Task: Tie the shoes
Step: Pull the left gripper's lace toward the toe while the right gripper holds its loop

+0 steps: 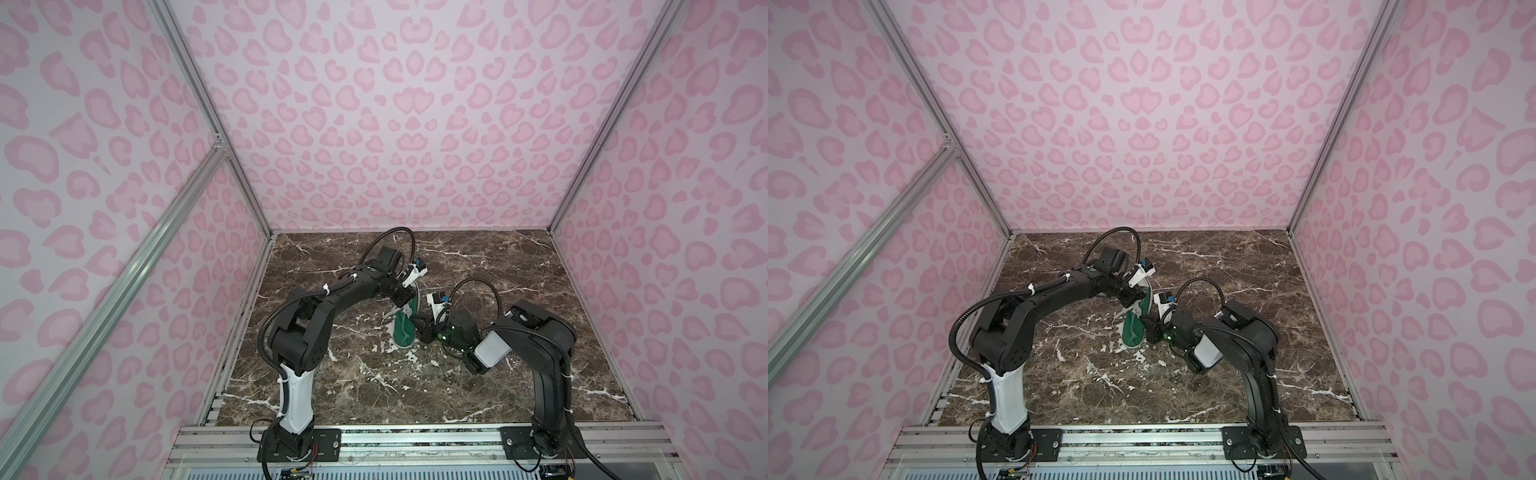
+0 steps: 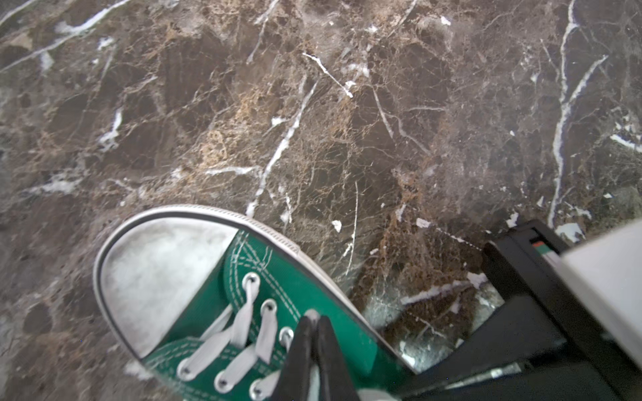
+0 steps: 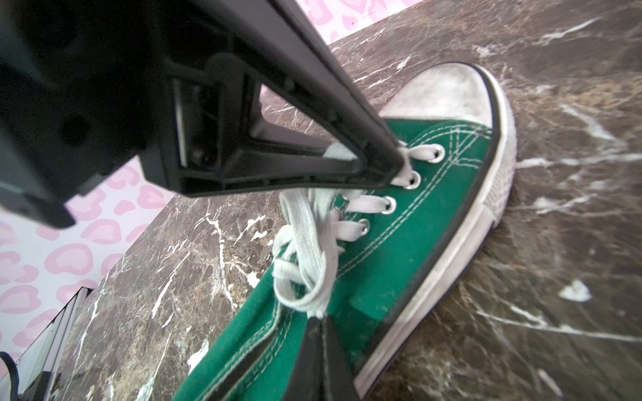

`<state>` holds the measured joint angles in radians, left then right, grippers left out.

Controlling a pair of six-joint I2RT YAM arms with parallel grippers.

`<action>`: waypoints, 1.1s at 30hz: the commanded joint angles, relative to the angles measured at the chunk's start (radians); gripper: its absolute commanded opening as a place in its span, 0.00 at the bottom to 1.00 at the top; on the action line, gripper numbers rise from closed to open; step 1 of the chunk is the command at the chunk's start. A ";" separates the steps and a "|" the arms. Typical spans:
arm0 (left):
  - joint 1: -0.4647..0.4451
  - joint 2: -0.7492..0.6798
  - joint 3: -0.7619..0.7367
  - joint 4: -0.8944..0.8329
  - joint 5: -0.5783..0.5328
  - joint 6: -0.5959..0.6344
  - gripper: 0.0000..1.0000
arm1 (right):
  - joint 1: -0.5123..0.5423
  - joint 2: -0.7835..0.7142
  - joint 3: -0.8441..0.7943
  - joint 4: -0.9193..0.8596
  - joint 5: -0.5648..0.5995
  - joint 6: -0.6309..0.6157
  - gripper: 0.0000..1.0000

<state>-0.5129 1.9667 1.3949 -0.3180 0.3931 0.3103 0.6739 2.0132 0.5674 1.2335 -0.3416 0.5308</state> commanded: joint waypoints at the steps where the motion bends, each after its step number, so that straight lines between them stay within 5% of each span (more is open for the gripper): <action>1: 0.018 -0.029 -0.030 0.063 0.044 -0.054 0.09 | 0.003 -0.011 -0.006 -0.009 0.001 -0.011 0.00; 33: 0.116 -0.094 -0.211 0.352 0.231 -0.398 0.10 | 0.009 -0.116 -0.029 -0.141 0.009 -0.075 0.00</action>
<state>-0.3981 1.8866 1.1893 -0.0254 0.5957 -0.0551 0.6815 1.9015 0.5442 1.1019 -0.3370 0.4732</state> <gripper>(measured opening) 0.100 0.048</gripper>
